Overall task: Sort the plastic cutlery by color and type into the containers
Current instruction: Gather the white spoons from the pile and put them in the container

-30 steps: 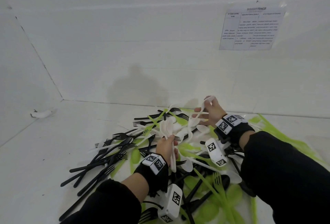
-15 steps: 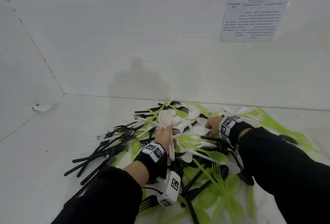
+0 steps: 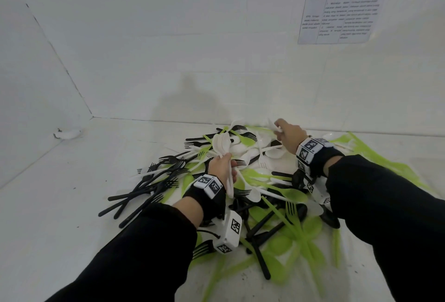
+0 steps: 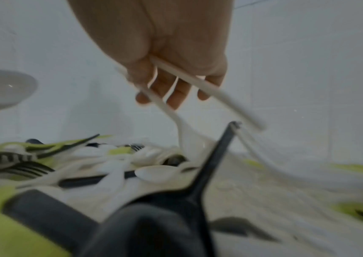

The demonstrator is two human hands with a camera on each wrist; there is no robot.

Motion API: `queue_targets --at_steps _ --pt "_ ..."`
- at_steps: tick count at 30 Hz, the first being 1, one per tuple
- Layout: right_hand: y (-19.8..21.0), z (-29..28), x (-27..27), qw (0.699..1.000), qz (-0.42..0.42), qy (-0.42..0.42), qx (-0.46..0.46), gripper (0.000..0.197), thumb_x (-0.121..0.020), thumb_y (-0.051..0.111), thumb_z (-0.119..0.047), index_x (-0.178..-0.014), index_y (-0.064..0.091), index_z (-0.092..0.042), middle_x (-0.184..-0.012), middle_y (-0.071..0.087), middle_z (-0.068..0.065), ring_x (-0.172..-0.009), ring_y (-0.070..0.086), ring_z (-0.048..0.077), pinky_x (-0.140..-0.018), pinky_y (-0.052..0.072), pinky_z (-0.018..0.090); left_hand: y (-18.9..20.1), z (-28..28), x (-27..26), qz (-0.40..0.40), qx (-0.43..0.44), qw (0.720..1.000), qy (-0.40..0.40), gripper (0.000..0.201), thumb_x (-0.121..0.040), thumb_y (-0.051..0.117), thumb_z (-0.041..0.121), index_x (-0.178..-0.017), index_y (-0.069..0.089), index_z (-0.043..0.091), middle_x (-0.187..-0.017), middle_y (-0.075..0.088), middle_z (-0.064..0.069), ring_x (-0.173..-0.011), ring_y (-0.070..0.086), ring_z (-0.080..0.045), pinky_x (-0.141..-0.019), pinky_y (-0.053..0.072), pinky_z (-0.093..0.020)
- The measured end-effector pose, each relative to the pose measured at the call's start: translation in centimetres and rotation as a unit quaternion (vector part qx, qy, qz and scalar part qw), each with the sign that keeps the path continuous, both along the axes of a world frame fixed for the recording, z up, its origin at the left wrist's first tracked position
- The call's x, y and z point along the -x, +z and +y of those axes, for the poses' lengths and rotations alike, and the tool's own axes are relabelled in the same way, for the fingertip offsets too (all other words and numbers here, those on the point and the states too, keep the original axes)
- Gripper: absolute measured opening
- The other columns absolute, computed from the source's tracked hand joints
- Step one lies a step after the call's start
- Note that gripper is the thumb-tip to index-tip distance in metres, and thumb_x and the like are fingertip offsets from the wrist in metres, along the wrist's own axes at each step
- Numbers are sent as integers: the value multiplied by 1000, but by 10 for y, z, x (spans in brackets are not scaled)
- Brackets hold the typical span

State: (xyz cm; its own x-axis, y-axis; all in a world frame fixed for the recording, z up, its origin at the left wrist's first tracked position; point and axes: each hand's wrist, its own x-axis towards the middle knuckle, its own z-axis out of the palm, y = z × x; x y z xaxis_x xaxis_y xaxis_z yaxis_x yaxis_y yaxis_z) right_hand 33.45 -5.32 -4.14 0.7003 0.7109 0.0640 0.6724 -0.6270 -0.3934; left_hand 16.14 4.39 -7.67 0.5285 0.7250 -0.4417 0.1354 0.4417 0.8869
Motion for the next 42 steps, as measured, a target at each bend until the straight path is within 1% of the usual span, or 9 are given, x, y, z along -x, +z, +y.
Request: queue_targets --at_steps 6,9,12,15,17,21,26,32,42 --pt "9 7 21 992 112 39 -33 17 -98 42 -16 -90 54 -8 -90 61 15 -83 56 23 -54 37 18 3 -1 6 -14 -12 1000 11 20 -96 45 18 -78 46 10 -71 49 -5 -46 38 -17 -45 32 -21" --pt "8 5 16 989 137 22 -57 21 -96 46 -19 -91 62 -6 -101 69 11 -96 63 26 -74 45 24 5 -6 11 -20 -7 1000 14 21 -96 45 17 -77 46 9 -69 49 -5 -46 37 -15 -46 31 -21" --pt "12 8 7 924 294 -21 -243 17 -97 45 -13 -80 49 -12 -92 66 20 -69 65 25 -88 52 45 5 -8 16 -23 -10 999 19 23 -96 44 16 -74 46 9 -66 48 -5 -46 37 -15 -46 31 -21" --pt "16 7 2 858 384 -72 -334 10 -98 41 -9 -89 43 -9 -92 61 16 -44 63 9 -55 54 24 3 -7 19 -17 -16 999 29 24 -95 45 16 -73 47 9 -65 48 -5 -46 38 -15 -46 32 -22" --pt "10 6 -4 860 405 -90 -296 19 -98 40 -7 -80 46 -10 -99 55 17 -39 61 4 -39 44 12 1 -7 19 -12 -12 999 27 23 -95 46 17 -73 48 9 -64 48 -5 -45 39 -15 -45 33 -21" --pt "-6 -8 -20 964 215 -145 -62 31 -98 39 -17 -115 54 4 -120 56 24 -105 62 31 -86 51 33 -2 -9 18 -3 -16 1000 16 19 -95 46 19 -80 48 7 -65 49 -5 -45 40 -15 -43 36 -22" --pt "-5 -14 -11 997 17 -75 -13 24 -98 40 -16 -110 53 -1 -117 58 22 -111 53 37 -89 40 34 -3 -10 18 3 -25 1000 15 15 -96 46 20 -88 49 6 -68 51 -5 -46 41 -15 -44 37 -23" --pt "-16 7 1 974 -27 163 155 43 -88 43 4 -126 56 -10 -129 50 10 -120 50 25 -99 35 25 -5 -10 20 4 -24 1000 17 13 -96 46 18 -93 50 6 -70 51 -5 -47 41 -14 -45 37 -22" --pt "-19 33 -1 934 -104 167 299 38 -90 54 -17 -128 51 -17 -130 48 8 -123 45 24 -97 40 33 -5 3 21 5 -15 1000 26 20 -97 46 21 -79 46 10 -70 50 -4 -46 40 -14 -43 36 -22"
